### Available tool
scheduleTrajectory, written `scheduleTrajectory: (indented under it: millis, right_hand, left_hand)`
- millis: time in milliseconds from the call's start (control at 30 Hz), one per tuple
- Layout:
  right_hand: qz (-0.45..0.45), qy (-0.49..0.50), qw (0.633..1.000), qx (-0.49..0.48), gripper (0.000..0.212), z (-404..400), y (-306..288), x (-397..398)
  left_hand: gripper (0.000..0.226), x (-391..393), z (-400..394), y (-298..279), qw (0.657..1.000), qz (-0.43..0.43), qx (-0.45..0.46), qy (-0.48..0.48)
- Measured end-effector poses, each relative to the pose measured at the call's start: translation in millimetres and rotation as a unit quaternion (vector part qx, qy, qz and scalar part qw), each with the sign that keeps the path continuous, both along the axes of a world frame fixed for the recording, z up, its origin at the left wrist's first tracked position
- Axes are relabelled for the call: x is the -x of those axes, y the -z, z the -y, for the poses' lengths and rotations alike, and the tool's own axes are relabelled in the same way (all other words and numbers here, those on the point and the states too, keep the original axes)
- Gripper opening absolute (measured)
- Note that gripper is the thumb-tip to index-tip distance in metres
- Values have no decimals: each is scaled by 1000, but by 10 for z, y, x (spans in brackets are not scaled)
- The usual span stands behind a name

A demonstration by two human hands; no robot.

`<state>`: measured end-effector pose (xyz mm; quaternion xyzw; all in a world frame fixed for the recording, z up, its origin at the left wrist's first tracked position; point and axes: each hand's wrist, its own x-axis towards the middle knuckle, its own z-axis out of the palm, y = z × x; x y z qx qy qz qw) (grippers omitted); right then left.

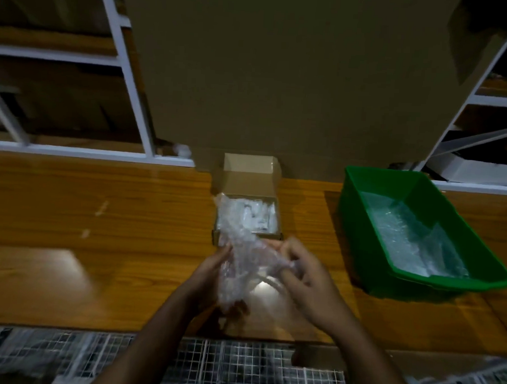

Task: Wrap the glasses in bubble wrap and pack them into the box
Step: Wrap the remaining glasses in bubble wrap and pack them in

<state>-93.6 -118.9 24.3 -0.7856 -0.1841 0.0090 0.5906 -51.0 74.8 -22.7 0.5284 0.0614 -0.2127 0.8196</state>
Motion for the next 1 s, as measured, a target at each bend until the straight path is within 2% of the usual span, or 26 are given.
scheduleTrajectory:
  millis: [67, 133, 233, 300, 367, 400, 433, 467, 500, 533, 567, 633, 700, 800, 867, 900, 967, 1000]
  right_hand:
    - [-13, 28, 998, -55, 16, 21, 3, -13]
    - [-1, 62, 995, -74, 17, -9, 12, 11]
    - [118, 142, 982, -24, 30, -114, 52, 66]
    - [113, 159, 981, -7, 36, -183, 161, 99]
    - [-4, 150, 987, -49, 37, -251, 316, 131]
    - [-113, 141, 977, -112, 35, -272, 349, 140]
    - [-239, 115, 943, -200, 28, -301, 375, 132]
    - [-349, 81, 891, -279, 28, -324, 407, 110]
    - [-427, 55, 845, -318, 40, -328, 448, 82]
    - [-477, 43, 817, -321, 51, -326, 485, 53]
    - [-506, 32, 804, -310, 55, -332, 499, 15]
    - [-502, 18, 822, -270, 47, -374, 464, -57]
    - [-436, 45, 864, -248, 37, -416, 450, -148]
    - [-250, 137, 912, -295, 58, -381, 410, -262]
    - [-177, 144, 903, -365, 63, -297, 401, -290]
    - [-183, 134, 888, -401, 61, -254, 409, -293]
    - [-258, 108, 857, -433, 61, -192, 504, -277]
    - [-318, 79, 852, -409, 66, -175, 564, -247]
  left_hand:
    - [48, 49, -96, -64, 999, 22, 21, 14]
    - [65, 39, -198, -82, 999, 53, 8, -4]
    - [47, -32, -281, -66, 993, 83, -64, -62]
    - [26, -75, -312, -9, 987, 68, -93, -116]
    - [18, -117, -354, 131, 977, 42, -132, -164]
    - [15, -127, -383, 203, 973, 33, -146, -176]
    - [12, -139, -415, 274, 971, 21, -155, -181]
    - [10, -142, -439, 316, 971, 10, -156, -179]
    - [13, -145, -471, 335, 973, 1, -154, -172]
    - [17, -151, -499, 341, 975, -5, -154, -159]
    - [21, -150, -519, 324, 977, -11, -158, -141]
    - [26, -145, -543, 299, 982, -20, -160, -100]
    - [25, -147, -545, 281, 982, -24, -166, -87]
    - [21, -152, -541, 250, 977, -17, -176, -117]
    - [20, -147, -530, 211, 977, -14, -174, -124]
    - [20, -140, -518, 188, 976, -12, -176, -125]
    - [20, -148, -493, 202, 975, -16, -180, -132]
    - [20, -151, -474, 205, 974, -24, -182, -136]
